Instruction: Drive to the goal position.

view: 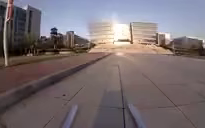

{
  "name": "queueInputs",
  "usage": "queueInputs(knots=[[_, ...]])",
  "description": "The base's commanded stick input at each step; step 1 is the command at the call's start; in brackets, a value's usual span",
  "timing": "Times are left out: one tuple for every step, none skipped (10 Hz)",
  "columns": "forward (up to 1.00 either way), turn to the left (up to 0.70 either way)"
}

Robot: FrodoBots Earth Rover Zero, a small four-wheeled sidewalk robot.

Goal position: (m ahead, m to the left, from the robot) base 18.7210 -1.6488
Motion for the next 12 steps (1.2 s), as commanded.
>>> queueInputs(knots=[[0.7, -0.1], [0.7, -0.07], [0.7, -0.01], [0.7, 0.0], [0.7, 0.0], [0.7, 0.0], [0.7, 0.0], [0.7, 0.0], [0.7, 0.0], [0.7, 0.0], [0.7, 0.0], [0.7, 0.0]])
